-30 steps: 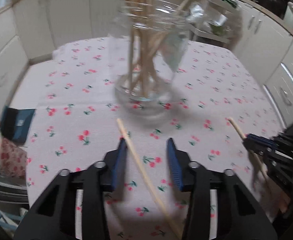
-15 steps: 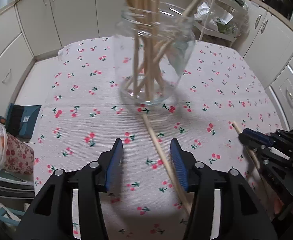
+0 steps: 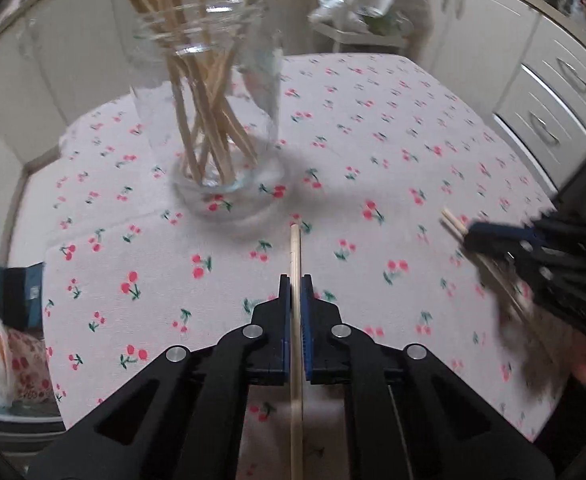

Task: Organize utensils
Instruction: 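Grasp a wooden stick with the left tool while the right tool grasps another stick, then lift both held sticks up and carry them over the glass jar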

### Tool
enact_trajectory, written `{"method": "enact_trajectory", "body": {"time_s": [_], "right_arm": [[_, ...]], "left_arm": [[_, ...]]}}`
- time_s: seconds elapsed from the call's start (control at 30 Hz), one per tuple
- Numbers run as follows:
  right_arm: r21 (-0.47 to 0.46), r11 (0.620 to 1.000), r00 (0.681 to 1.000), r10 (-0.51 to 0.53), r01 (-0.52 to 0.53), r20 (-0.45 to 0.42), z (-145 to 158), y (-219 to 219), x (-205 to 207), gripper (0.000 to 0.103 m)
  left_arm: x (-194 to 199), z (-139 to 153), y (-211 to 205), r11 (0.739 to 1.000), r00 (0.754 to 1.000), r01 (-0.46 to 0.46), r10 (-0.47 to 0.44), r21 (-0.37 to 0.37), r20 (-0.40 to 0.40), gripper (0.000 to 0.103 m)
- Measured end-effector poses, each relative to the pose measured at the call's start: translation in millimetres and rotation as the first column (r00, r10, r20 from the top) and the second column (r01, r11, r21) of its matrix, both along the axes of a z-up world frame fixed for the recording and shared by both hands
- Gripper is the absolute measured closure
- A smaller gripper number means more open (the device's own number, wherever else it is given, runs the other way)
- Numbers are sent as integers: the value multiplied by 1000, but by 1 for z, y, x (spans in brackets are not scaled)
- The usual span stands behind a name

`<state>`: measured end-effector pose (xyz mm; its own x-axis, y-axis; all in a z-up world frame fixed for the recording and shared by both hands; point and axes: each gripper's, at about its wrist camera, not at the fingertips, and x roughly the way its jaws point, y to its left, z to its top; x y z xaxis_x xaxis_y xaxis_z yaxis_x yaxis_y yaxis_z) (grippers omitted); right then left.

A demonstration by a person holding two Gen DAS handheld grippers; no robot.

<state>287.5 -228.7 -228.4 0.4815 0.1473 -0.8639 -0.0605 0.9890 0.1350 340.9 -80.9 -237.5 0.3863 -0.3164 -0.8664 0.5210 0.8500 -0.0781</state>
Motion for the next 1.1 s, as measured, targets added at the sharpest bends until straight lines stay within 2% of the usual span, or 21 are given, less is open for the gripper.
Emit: {"method": "enact_trajectory", "body": {"time_s": [0.1, 0.13, 0.17, 0.2, 0.23, 0.27, 0.3, 0.33, 0.37, 0.43, 0.47, 0.5, 0.53, 0.57, 0.63, 0.7, 0.8, 0.87, 0.93, 1.0, 1.1], "right_arm": [[-25, 1000, 1000, 17, -17, -12, -1, -1, 4, 91], [-29, 999, 1000, 26, -27, -16, -1, -1, 5, 79], [-36, 999, 999, 39, -39, -15, -1, 1, 6, 72], [-53, 997, 999, 51, -52, -18, -1, 2, 6, 72], [-68, 995, 998, 65, -67, -24, -4, 4, 6, 72], [-95, 992, 996, 85, -87, -19, -4, 7, 6, 72], [-111, 988, 994, 104, -105, -15, -4, 10, 5, 73], [-107, 988, 993, 115, -116, -15, -5, 11, 5, 79], [-112, 986, 992, 123, -124, -13, -5, 13, 4, 89], [-120, 985, 992, 123, -122, -2, -5, 16, 4, 97], [-110, 988, 994, 108, -107, 2, -5, 16, 4, 97], [-88, 992, 996, 87, -87, 2, -5, 13, 4, 97], [-29, 998, 999, 52, -52, -3, -5, 7, 4, 97], [36, 999, 1000, 23, -23, -13, -5, 1, 4, 97], [176, 983, 999, -44, 47, -19, -2, -12, 0, 97], [333, 936, 992, -123, 116, 0, 6, -28, -9, 97], [450, 874, 969, -236, 180, 71, 27, -42, -25, 97], [481, 857, 950, -282, 185, 137, 46, -42, -33, 97], [490, 855, 918, -317, 168, 238, 74, -39, -41, 97], [501, 853, 877, -345, 144, 335, 101, -36, -49, 97], [506, 853, 792, -396, 129, 465, 141, -28, -59, 97]], "left_arm": [[1, 1, 6, 1000, 1000, -16, 16, 14, -13, 98], [2, 1, 7, 999, 1000, -26, 27, 21, -15, 97], [3, 1, 6, 999, 999, -33, 33, 25, -15, 96], [3, 2, 5, 999, 999, -36, 37, 29, -15, 94], [3, 2, 3, 998, 999, -39, 39, 41, -8, 87], [3, 2, 1, 997, 999, -43, 43, 59, 2, 72], [3, 1, -3, 994, 999, -52, 51, 91, 20, 63], [2, -1, -7, 991, 998, -64, 60, 120, 34, 52], [2, -2, -9, 990, 997, -67, 63, 125, 41, 51], [3, -2, -11, 989, 996, -81, 76, 122, 45, 55], [3, -1, -12, 992, 997, -78, 75, 103, 33, 73], [1, 0, -13, 992, 996, -82, 79, 100, 34, 87], [1, 1, -14, 990, 996, -86, 83, 109, 36, 98], [-1, 1, -15, 990, 995, -92, 88, 108, 37, 98], [-4, 4, -10, 992, 994, -110, 108, 69, 31, 98], [-9, 15, 3, 989, 988, -149, 150, -5, 23, 98], [-19, 46, 29, 968, 978, -195, 204, -158, 42, 98], [-26, 71, 43, 947, 970, -208, 232, -245, 74, 98], [-31, 101, 57, 918, 955, -221, 272, -330, 119, 98], [-33, 126, 64, 890, 940, -225, 306, -397, 154, 98], [-32, 157, 70, 849, 915, -217, 349, -481, 203, 98]]}}
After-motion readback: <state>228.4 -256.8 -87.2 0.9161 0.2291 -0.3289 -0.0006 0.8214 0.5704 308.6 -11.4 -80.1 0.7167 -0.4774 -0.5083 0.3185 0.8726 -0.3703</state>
